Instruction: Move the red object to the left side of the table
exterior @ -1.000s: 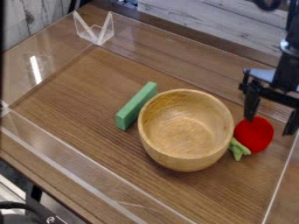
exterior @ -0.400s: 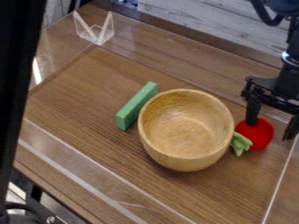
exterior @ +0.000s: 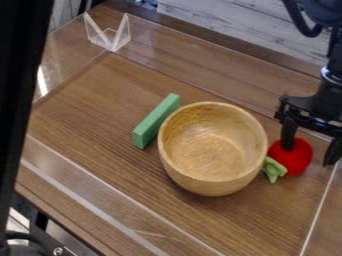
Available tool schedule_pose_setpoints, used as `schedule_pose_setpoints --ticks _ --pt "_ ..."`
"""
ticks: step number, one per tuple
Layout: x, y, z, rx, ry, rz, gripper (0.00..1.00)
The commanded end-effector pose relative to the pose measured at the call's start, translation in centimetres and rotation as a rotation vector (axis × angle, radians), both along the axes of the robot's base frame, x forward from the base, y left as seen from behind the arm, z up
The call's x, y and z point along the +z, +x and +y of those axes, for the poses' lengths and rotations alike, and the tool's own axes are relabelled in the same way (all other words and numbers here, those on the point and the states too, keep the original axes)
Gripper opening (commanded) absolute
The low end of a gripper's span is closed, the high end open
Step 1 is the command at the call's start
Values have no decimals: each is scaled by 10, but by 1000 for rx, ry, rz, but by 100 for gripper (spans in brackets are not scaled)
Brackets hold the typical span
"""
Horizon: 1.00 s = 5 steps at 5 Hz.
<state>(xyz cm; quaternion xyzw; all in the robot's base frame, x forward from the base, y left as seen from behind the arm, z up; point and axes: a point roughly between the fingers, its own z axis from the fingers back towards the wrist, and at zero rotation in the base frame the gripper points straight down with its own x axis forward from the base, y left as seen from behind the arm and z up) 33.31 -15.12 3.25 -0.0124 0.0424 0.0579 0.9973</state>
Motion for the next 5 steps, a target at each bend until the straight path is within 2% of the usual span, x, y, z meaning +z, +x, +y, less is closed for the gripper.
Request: schedule_pose_setpoints --ticks 1,3,5 --pt "13 0 -9 -28 -29 -50 100" --pt "11 -1 -11 -79 -32 -68 100" --pt "-4 -12 -11 -123 -30 -87 100"
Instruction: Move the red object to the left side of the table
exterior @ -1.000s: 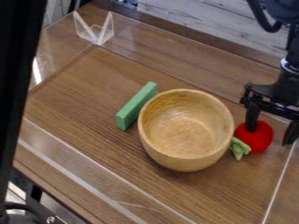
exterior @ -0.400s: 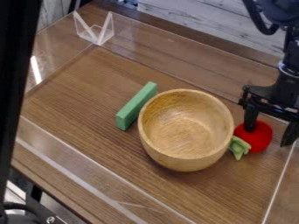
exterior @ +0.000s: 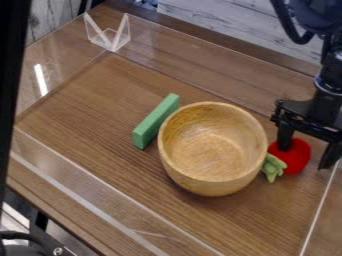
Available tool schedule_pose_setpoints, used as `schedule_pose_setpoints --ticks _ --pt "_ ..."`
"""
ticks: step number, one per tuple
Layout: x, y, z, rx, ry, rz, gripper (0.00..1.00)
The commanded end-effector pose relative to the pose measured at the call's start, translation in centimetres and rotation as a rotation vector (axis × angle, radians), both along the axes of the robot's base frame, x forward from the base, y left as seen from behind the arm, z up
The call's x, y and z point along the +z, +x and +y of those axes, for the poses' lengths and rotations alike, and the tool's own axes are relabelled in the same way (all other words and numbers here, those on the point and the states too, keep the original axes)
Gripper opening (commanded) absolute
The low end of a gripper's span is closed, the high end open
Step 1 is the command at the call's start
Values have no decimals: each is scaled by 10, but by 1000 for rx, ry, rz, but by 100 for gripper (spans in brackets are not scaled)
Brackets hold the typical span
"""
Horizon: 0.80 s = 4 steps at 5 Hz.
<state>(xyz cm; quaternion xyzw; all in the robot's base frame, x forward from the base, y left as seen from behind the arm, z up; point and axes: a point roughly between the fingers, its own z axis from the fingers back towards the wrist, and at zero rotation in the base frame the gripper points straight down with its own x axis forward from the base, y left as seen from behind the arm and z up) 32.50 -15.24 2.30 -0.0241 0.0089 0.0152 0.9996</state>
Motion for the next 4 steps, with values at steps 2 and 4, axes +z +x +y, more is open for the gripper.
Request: schedule_pose_setpoints --ticks 2,4 --pt "16 -2 -11 -84 -5 -41 100" --pt "38 7 -13 93 3 -58 100"
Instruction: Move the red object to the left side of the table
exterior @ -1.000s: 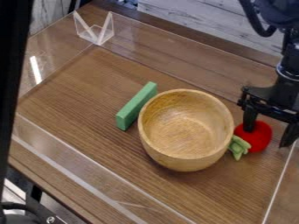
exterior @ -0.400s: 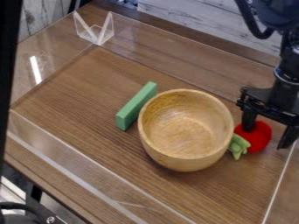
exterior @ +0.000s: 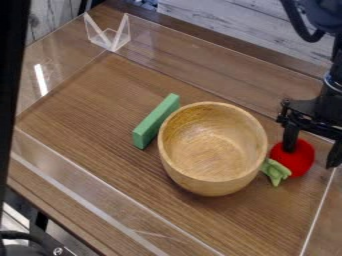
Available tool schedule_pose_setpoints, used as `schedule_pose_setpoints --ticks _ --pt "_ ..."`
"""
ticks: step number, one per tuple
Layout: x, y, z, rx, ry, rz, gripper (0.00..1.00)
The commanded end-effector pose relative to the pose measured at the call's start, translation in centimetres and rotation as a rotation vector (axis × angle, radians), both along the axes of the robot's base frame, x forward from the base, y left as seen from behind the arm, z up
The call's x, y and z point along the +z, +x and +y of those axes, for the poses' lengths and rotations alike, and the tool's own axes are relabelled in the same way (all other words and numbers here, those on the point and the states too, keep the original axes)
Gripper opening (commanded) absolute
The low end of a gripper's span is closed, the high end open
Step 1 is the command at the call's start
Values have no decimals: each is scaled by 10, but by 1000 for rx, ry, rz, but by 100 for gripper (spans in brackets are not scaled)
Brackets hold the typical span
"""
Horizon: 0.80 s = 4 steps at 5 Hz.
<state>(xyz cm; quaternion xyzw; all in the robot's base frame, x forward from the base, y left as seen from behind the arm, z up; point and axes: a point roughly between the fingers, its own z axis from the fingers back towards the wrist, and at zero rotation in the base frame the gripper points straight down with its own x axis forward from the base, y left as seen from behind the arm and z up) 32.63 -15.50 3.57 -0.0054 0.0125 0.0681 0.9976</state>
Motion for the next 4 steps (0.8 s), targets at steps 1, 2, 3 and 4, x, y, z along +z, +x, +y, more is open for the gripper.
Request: schedule_pose_setpoints --ticks 1,2,3,4 --pt "24 -2 6 -24 -31 -65 0" --pt "38 -10 26 -34 -40 -86 0" --pt "63 -10 44 -20 -51 -138 0" --pt "89 -6 81 31 -55 -192 0"
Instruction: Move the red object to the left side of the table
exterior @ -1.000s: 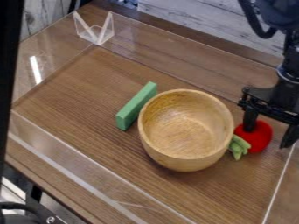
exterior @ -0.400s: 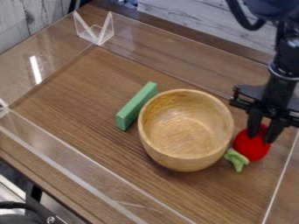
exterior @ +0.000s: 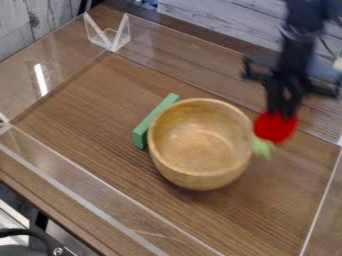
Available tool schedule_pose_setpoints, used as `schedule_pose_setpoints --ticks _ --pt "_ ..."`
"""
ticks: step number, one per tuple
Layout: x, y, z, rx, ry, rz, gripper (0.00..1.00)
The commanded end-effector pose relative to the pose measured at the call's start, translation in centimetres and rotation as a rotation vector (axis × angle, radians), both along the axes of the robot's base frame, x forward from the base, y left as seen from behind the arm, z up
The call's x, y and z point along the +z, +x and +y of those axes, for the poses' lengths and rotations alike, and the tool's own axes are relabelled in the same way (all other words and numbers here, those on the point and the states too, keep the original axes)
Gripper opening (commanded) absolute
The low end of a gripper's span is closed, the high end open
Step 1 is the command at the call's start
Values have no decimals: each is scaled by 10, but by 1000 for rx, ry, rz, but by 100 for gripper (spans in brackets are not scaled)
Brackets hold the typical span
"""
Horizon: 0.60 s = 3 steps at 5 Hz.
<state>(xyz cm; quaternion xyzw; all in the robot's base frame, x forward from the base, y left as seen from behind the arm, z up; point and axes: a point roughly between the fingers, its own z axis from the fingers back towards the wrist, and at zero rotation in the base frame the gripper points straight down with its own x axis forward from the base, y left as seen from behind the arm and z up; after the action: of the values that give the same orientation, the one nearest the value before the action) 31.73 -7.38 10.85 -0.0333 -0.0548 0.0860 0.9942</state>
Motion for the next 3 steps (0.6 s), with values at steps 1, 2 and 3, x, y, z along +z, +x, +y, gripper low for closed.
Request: schedule_pose_setpoints --ticks 1,2,3 --pt "40 4 27 1 -39 -75 0" --pt "53 8 52 11 -65 -81 0" --pt "57 10 59 1 -72 -84 0"
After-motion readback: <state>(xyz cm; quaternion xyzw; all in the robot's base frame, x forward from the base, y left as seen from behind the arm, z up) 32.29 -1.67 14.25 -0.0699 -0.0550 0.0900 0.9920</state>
